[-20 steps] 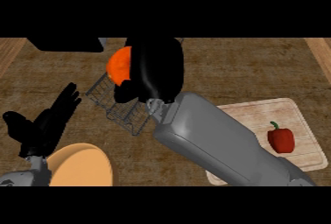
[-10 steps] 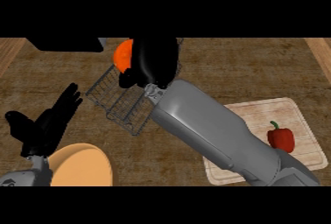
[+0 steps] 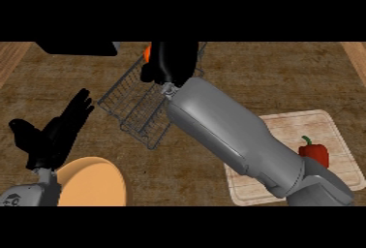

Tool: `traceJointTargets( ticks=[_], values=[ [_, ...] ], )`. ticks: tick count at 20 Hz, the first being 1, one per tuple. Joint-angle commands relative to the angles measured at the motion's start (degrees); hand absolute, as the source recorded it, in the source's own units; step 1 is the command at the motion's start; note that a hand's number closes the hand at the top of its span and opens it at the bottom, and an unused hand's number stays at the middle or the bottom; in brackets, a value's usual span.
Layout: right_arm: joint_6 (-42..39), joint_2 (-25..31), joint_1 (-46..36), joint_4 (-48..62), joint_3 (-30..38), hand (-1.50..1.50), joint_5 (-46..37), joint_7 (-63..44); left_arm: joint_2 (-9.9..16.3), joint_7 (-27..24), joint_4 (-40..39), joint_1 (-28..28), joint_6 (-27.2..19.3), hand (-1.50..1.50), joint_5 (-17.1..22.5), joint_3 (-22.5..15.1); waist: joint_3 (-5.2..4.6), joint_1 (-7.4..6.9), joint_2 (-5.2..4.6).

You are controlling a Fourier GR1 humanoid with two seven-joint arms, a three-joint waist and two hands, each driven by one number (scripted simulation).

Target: Pick the squash from the cutting board and place it in the tiered basket

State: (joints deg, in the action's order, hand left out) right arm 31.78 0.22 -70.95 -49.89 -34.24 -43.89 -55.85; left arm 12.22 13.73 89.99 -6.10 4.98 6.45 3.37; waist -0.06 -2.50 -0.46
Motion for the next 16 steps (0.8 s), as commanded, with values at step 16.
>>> traceJointTargets(
  ticks=[16],
  values=[
    [26.2, -0.2, -0.2, -5.8, 12.1, -1.5, 9.3, 3.4, -1.1, 0.4, 2.1, 2.6, -1.1, 0.0, -1.1, 0.0, 0.16, 1.73, 0.7]
  ],
)
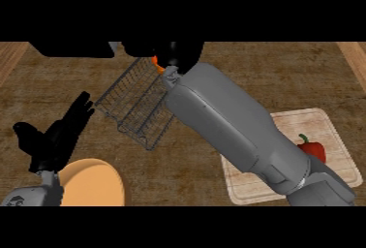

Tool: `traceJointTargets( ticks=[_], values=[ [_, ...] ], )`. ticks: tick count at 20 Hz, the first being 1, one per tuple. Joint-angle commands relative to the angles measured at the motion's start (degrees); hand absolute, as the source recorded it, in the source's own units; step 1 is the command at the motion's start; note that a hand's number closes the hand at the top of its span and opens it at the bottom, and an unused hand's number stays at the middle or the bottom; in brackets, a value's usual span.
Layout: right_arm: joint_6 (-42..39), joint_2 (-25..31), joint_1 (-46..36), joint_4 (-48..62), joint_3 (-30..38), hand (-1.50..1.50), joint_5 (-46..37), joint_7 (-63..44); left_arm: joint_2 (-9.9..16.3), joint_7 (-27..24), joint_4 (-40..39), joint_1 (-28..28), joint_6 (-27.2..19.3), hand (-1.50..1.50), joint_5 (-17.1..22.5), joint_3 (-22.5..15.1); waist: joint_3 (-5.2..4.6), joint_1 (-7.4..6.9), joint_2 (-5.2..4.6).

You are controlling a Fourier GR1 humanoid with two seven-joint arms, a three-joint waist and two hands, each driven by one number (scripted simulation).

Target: Pick the squash from the cutting board and place it in the tiered basket

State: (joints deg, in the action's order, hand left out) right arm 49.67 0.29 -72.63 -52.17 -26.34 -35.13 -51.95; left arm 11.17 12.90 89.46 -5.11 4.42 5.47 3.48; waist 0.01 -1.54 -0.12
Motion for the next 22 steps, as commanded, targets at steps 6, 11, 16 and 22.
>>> traceJointTargets(
  ticks=[6, 11, 16, 22],
  values=[
    [9.1, 4.8, 7.2, -12.8, 9.4, -1.5, -2.1, 0.0, 1.4, -0.6, 1.3, 2.5, 0.0, 0.0, 0.3, 2.4, 0.02, 2.84, 0.72],
    [5.6, 11.7, 14.5, -23.4, 14.6, -1.5, -3.8, -2.2, -0.1, 1.6, 2.9, 2.3, -1.8, 0.0, -0.4, 1.4, 0.07, 3.74, 0.9],
    [-1.1, 17.6, 26.9, -42.2, 16.1, -1.5, -5.3, -6.7, -0.1, -0.5, 2.6, 5.1, -1.4, 0.0, -1.2, 1.6, 0.05, 4.0, 0.89],
    [-7.1, 26.9, 41.1, -61.9, 21.4, -1.5, -1.1, -8.5, 1.3, 3.0, 4.0, 2.9, 0.3, 0.0, 1.9, 3.4, 0.06, 3.3, 0.59]
  ],
)
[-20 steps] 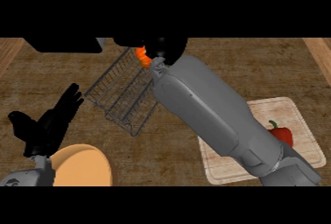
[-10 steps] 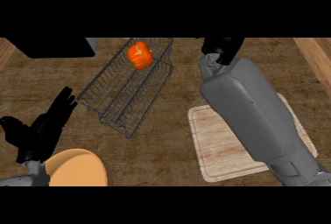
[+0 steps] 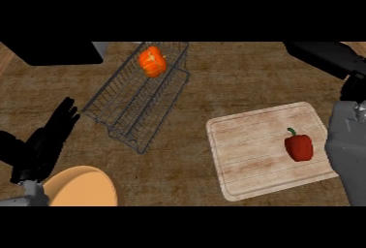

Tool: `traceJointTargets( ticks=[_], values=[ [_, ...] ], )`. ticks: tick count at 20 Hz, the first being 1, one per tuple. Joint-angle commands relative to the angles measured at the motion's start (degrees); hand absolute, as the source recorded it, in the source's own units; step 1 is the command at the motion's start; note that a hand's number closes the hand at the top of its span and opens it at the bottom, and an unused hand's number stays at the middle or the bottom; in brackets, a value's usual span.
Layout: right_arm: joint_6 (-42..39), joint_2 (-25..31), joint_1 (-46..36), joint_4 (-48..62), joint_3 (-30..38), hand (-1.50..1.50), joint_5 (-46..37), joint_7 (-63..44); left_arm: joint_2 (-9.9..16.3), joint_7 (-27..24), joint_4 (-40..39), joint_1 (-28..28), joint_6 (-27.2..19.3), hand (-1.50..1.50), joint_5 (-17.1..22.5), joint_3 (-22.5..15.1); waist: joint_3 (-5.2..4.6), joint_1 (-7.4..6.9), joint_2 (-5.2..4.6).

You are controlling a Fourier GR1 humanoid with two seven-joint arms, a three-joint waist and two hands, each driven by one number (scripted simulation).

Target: Pick the squash from the cutting board and place it in the tiered basket

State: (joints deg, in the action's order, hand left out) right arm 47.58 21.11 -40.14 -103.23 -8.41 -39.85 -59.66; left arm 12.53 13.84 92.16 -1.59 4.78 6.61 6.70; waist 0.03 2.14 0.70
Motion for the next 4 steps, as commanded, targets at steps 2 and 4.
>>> traceJointTargets(
  ticks=[2, 4],
  values=[
    [-8.4, 9.2, 10.5, -16.0, 6.9, -1.5, 6.0, -3.1, 0.4, -0.7, -1.6, -0.4, 1.4, 0.0, 0.5, 0.5, -0.01, -0.6, -0.32],
    [-9.1, 12.7, 15.8, -18.6, 10.3, -1.5, 12.8, 0.5, -0.4, -1.2, 0.9, 1.2, 1.2, 0.0, 0.1, -0.4, 0.04, -1.03, -0.43]
  ],
)
